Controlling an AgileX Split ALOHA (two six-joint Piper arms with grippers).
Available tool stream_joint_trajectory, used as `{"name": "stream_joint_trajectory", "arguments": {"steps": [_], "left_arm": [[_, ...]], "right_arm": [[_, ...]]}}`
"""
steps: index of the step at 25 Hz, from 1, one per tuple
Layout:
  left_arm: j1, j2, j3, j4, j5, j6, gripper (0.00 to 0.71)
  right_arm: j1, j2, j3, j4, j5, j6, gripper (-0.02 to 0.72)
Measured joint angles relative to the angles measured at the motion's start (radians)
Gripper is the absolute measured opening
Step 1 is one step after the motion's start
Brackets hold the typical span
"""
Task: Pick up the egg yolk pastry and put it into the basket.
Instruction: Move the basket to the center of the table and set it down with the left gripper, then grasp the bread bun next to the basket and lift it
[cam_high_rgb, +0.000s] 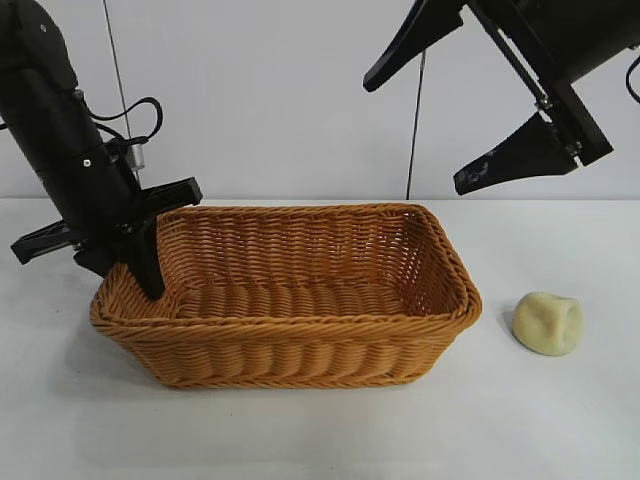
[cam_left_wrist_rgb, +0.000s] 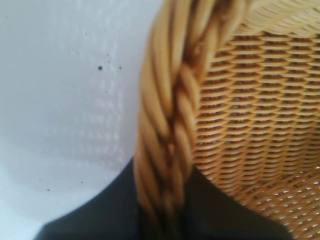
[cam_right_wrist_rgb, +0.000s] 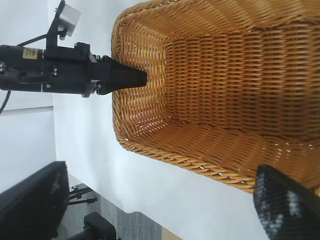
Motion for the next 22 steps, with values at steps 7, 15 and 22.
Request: {"name": "stream_joint_trajectory", "arguments": {"steps": [7, 15, 22], "left_arm": [[0.0, 0.0, -0.003, -0.031, 0.026, 0.0, 0.611], [0.0, -0.074, -0.092, -0.015, 0.121, 0.0, 0.652], [0.0, -0.158, -0.232, 0.14, 0.213, -0.008, 0.654]], "right_arm": [[0.0, 0.0, 0.0, 0.0, 0.0, 0.0, 0.694], [0.0, 0.0, 0.0, 0.0, 0.0, 0.0, 0.694], [0.0, 0.0, 0.0, 0.0, 0.001, 0.0, 0.694]]}}
